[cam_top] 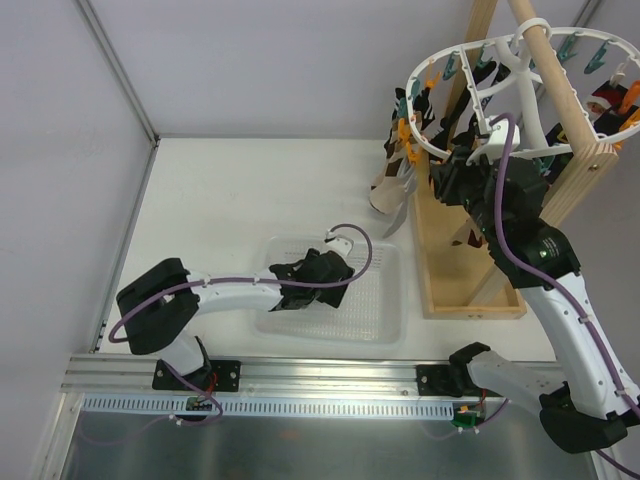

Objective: Clip the socks to the hanger
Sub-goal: Adjust the sock in the bin, then pick up the sock from the bin.

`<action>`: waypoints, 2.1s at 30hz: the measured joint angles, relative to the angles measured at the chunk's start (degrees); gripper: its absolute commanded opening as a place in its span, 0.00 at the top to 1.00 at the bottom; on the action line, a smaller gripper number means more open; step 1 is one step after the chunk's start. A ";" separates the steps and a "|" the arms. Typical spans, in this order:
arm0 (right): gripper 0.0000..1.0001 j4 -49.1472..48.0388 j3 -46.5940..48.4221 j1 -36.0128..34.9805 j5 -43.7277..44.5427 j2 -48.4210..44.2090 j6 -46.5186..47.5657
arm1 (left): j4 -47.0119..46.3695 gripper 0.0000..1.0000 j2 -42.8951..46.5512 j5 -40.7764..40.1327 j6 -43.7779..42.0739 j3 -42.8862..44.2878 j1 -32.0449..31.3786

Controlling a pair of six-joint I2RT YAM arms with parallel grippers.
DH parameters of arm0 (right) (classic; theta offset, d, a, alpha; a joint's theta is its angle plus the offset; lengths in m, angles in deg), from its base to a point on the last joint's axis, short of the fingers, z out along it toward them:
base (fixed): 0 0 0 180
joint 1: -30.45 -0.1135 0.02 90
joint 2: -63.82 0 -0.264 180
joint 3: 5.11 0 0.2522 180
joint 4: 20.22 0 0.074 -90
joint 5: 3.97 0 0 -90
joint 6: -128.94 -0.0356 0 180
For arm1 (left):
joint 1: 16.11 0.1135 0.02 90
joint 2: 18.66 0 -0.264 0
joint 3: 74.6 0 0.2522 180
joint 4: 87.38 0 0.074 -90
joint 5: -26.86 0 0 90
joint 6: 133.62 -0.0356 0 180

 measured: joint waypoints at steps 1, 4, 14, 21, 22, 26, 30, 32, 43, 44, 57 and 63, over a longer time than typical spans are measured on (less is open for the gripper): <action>0.99 0.00 0.00 0.00 0.00 -0.07 0.00 | 0.17 0.32 0.59 -0.02 -0.66 -0.04 -0.39; 0.99 0.02 0.00 0.00 0.00 -0.28 0.00 | 0.17 0.31 4.35 -0.42 -3.39 -1.46 -1.16; 0.99 -0.04 -0.79 0.00 0.24 -0.79 0.02 | 0.61 0.33 12.94 -1.40 -15.52 -7.19 -3.06; 0.99 -0.02 -0.90 0.09 0.26 -1.25 0.04 | 2.05 0.32 6.69 -7.56 -18.10 -5.40 -4.94; 0.99 -0.02 -0.92 0.09 0.26 -1.31 0.04 | 2.16 0.32 5.35 -8.81 -18.05 -4.96 -5.35; 0.99 0.00 -0.94 0.09 0.28 -1.68 0.07 | 2.78 0.33 0.79 -14.43 -17.35 -2.60 -7.28; 0.99 0.00 -0.94 0.09 0.31 -1.88 0.13 | 2.91 0.32 -1.92 -20.33 -15.85 -0.57 -8.39; 0.99 0.02 -0.96 0.09 0.31 -1.90 0.15 | 2.91 0.32 -2.93 -22.95 -15.15 0.33 -8.72; 0.99 -0.02 -1.38 0.09 0.66 -1.92 0.52 | 1.44 0.32 -6.45 -25.70 -13.88 2.49 -9.01; 0.99 -0.02 -1.40 0.09 0.68 -1.92 0.55 | 0.61 0.32 -6.45 -25.09 -13.92 2.49 -9.01; 0.99 -0.02 -1.46 0.09 0.87 -1.97 0.96 | -8.15 0.37 -7.67 -18.40 -17.07 2.62 -9.01; 0.99 0.00 -1.70 0.09 1.09 -2.34 0.96 | -10.62 0.44 -9.03 -14.67 -17.59 2.62 -9.01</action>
